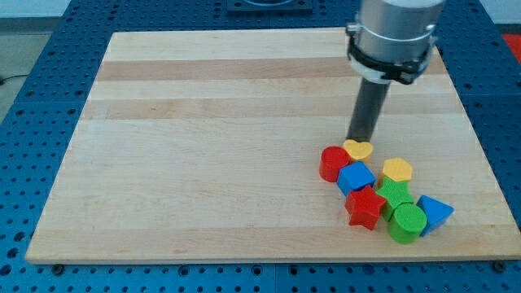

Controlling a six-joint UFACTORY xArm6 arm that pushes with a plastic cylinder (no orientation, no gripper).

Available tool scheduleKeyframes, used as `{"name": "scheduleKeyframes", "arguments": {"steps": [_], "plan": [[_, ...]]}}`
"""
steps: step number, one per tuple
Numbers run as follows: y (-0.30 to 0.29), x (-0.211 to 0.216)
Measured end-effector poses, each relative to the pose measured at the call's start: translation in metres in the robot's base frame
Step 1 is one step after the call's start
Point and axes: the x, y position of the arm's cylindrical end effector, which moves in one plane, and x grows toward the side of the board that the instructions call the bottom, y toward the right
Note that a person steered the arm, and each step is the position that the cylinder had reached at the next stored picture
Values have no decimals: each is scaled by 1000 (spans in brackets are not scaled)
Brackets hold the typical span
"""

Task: Point your arm at the top right side of the yellow heart

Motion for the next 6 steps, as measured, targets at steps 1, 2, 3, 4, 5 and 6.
{"name": "scheduleKeyframes", "arguments": {"steps": [1, 2, 3, 4, 5, 6], "plan": [[-33, -5], [-64, -9], [-92, -9], [-122, -9], [-135, -9], [-77, -21]]}}
